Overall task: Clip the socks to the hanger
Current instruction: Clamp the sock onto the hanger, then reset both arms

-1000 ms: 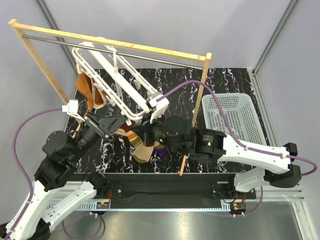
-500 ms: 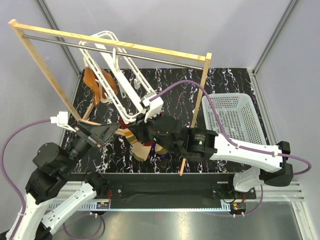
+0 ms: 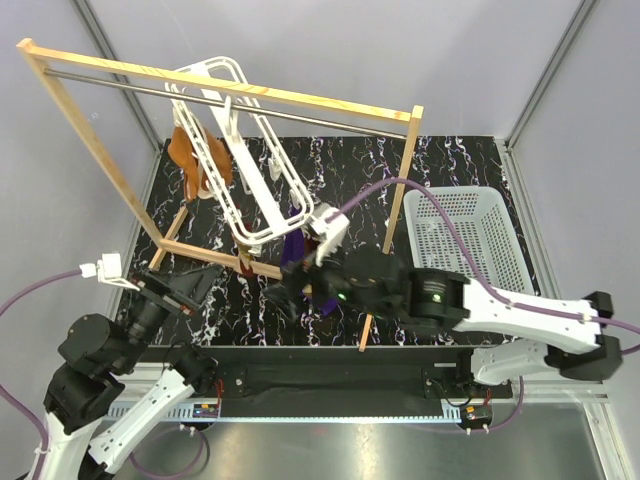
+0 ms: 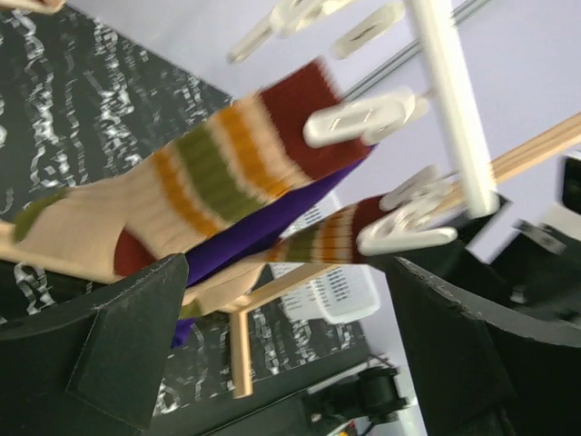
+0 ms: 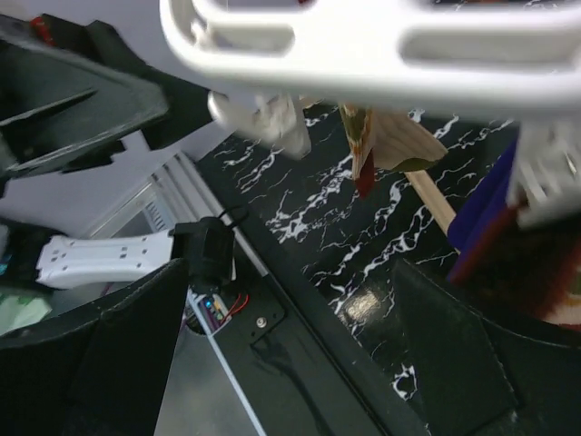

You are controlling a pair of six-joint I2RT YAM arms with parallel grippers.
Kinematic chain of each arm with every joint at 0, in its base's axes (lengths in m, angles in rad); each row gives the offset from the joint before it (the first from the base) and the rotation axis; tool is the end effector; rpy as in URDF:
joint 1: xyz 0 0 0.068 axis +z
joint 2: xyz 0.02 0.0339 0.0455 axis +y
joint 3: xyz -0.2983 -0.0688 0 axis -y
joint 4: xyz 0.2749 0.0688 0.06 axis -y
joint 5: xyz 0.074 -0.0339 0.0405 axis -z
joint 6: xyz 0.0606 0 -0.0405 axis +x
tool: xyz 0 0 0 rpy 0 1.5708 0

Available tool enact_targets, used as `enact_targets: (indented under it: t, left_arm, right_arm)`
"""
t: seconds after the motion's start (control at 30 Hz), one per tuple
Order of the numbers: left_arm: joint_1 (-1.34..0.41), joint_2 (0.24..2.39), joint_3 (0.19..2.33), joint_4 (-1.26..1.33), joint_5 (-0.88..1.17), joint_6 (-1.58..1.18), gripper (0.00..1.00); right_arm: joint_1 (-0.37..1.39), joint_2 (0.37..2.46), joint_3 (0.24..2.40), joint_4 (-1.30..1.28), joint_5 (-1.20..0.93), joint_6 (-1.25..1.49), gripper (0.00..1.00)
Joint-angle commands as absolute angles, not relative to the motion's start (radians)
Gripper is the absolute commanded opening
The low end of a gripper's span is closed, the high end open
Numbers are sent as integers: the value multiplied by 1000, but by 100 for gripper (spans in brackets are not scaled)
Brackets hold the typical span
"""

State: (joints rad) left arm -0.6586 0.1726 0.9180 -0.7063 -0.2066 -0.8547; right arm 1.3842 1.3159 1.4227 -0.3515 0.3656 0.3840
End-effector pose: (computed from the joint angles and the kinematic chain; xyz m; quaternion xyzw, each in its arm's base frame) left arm 0.0239 -0.0028 0.4005 -0.1415 0.6789 -0.4402 0.5704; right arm 0.0841 0.3285 0.4595 -0.2734 0.7337 0.3772 0.4945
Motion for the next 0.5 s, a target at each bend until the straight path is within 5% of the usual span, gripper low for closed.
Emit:
enact_targets:
  t: [0.0,0.3,0.47]
  left_arm:
    - [-661,102,864,-736,-232,-819,97]
    - [-661,-101,573,-611,-68,-926,98]
    - [-661,-155,499,-557,-15,-927,99]
  right_arm:
    - [1402,1124,1280,-267,301,377,100]
    - [1402,778,971,-319,400,486,100]
    - [1402,547,783,-400,673,598,100]
